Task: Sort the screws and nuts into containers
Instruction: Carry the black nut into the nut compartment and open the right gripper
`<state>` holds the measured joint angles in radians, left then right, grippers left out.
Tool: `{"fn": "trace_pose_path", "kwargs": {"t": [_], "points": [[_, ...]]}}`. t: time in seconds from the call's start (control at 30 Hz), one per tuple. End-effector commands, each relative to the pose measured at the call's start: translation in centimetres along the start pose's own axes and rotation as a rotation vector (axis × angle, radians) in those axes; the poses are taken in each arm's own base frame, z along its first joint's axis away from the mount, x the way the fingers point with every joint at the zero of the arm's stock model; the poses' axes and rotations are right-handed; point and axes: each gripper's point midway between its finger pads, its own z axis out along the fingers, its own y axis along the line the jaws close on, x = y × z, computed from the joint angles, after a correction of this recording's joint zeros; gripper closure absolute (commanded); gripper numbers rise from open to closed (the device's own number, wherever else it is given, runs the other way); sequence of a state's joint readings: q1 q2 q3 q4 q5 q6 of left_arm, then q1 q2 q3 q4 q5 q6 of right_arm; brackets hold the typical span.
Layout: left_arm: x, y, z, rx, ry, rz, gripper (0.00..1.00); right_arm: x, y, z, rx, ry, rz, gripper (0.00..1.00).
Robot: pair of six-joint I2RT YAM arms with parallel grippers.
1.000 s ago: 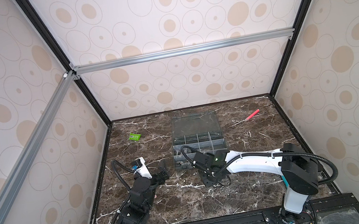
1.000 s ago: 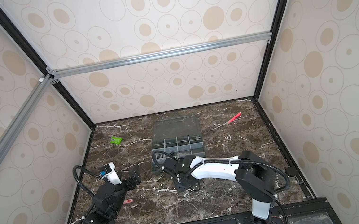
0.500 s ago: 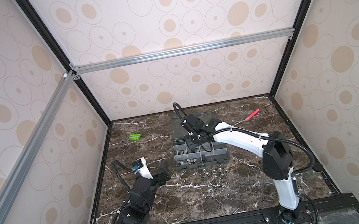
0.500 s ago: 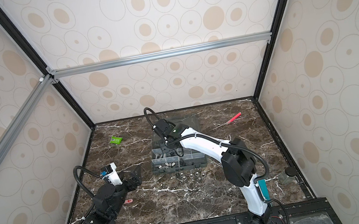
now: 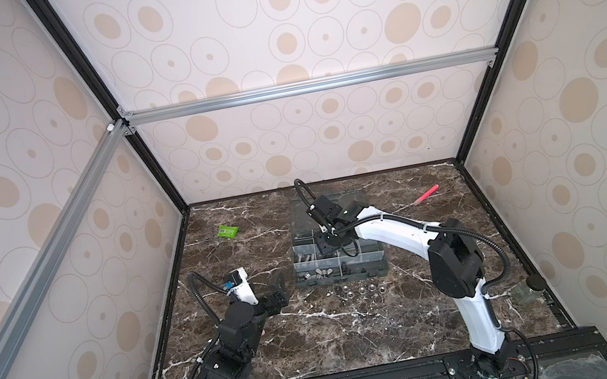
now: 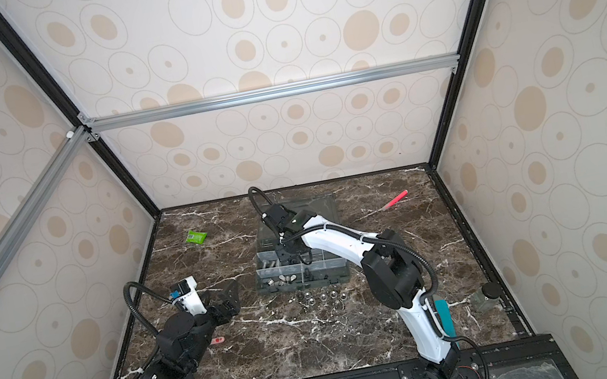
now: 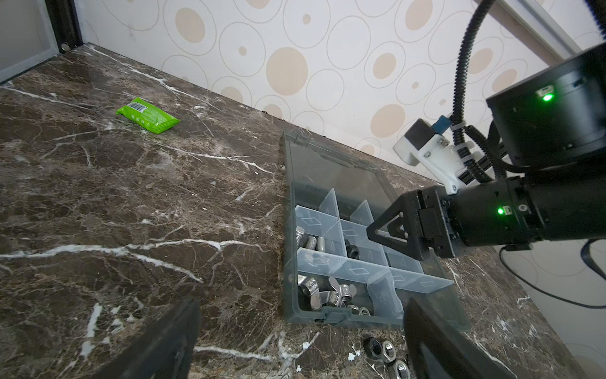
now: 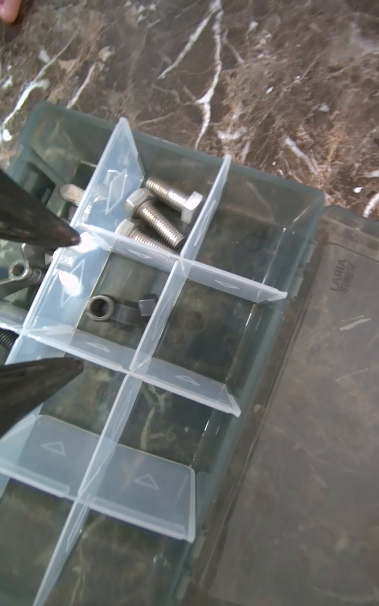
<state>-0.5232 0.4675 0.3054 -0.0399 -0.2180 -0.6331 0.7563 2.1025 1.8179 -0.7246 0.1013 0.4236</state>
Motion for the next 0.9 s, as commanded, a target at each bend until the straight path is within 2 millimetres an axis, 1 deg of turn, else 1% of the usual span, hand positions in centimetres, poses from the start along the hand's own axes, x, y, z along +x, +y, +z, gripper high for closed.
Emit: {"fn": "trace_pose_path", "kwargs": {"t": [0.0,0.33,0.53,0.67,0.87], "points": [[-0.2,0.1,-0.1,-0.006,-0.004,-0.02,0.03,-0.3,0.2,-0.5,-0.002,-0.002,-0.005,0.4],[-0.2,0.1,-0.1,-0.005,-0.001,-0.022,0.03,0.0,0.3,-0.4,-0.015,0.012,-0.007,0.39],[-0.2,-0.4,0.0,0.02,0.004,-0.01,0.04,0.1,0.3,-0.6,-0.014,0.01,-0.007,0.39],[0.0,-0.6,0.2,0.026,0.019,0.0,0.05,0.0,0.0,-1.1,-0.009,-0.002,-0.003,0.39],[1.3,-1.4,0.9,0.065,0.078,0.015,0.09,0.2,-0.6,-2.2,-0.001,-0.025,0.006,0.39]]}}
